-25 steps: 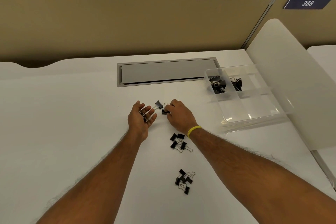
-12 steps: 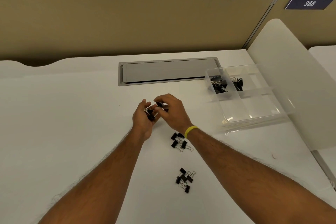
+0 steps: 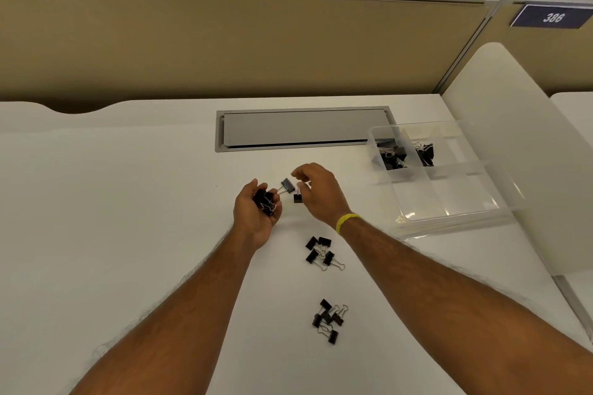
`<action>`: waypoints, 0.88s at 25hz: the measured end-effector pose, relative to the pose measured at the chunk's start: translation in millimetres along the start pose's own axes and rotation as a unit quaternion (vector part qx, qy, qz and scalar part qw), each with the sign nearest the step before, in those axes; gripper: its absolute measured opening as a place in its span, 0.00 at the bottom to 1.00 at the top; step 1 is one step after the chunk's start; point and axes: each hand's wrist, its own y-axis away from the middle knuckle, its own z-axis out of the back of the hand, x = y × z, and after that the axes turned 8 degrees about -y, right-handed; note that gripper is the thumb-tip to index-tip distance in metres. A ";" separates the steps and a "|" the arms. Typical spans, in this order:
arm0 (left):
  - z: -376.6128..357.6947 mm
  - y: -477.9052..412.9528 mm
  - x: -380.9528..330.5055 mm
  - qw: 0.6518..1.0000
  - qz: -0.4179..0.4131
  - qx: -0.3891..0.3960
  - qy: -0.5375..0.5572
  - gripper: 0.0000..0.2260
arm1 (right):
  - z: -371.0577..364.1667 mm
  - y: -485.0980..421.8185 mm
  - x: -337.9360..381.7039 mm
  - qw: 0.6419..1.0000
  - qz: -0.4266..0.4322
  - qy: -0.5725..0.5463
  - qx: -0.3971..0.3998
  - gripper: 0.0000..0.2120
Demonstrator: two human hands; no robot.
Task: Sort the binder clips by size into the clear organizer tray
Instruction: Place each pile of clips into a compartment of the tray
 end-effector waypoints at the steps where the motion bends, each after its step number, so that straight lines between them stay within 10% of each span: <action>1: 1.7 -0.3 -0.8 1.000 0.003 -0.004 -0.003 0.11 | -0.4 -2.5 -6.0 0.999 -0.026 0.024 0.017 0.11; 13: 15.5 -1.0 -11.6 0.999 0.024 -0.003 -0.029 0.12 | -27.9 -41.6 -4.0 0.954 0.025 0.218 0.204 0.15; 22: 14.1 3.3 -9.8 1.000 0.018 -0.016 -0.015 0.14 | -14.3 -39.0 -0.5 0.978 0.002 0.155 0.137 0.13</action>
